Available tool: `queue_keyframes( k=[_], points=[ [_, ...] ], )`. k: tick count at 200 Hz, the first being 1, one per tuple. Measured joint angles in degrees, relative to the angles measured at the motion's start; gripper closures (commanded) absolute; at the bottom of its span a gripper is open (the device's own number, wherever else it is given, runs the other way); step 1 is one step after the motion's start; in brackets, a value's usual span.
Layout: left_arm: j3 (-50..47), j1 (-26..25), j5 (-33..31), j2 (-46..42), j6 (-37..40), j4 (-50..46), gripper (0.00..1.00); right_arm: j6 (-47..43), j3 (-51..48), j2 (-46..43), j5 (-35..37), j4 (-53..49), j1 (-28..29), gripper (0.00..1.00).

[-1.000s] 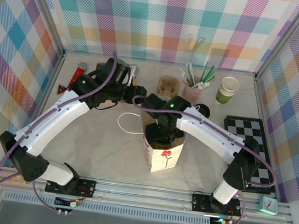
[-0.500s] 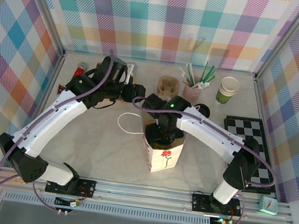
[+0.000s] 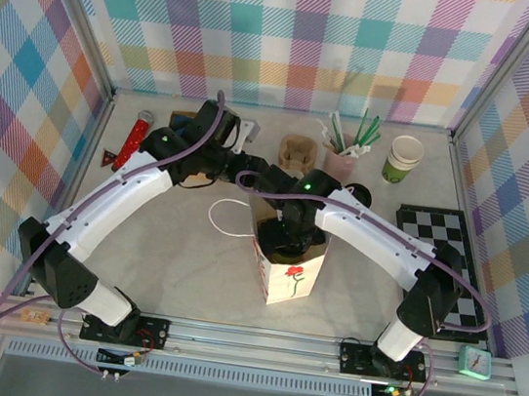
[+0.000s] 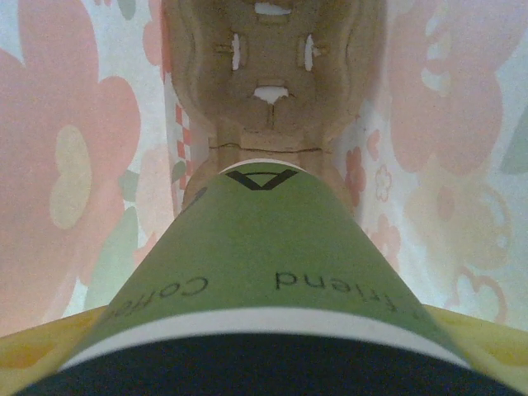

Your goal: Pack the takeout coffee

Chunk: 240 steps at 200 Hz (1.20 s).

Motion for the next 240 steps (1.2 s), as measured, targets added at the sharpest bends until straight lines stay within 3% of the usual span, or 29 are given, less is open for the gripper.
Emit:
queue_keyframes(
  k=[60,103,131,240],
  points=[
    [0.39,-0.46,0.83,2.67,1.49,-0.07,0.50,-0.22,-0.57,-0.02,-0.04,0.24,-0.15,0.67],
    [0.50,-0.92,0.17,3.76,1.97,-1.22,0.68,-0.20,-1.38,-0.35,-0.50,0.61,-0.48,0.67],
    [0.52,-1.14,-0.76,4.02,1.84,-1.68,0.73,-0.15,-2.05,-0.44,-0.55,0.66,-0.48,0.67],
    [0.52,-1.95,-3.23,4.00,0.50,-1.64,0.76,0.04,-3.52,-0.74,-0.98,0.85,-0.48,0.68]
  ],
)
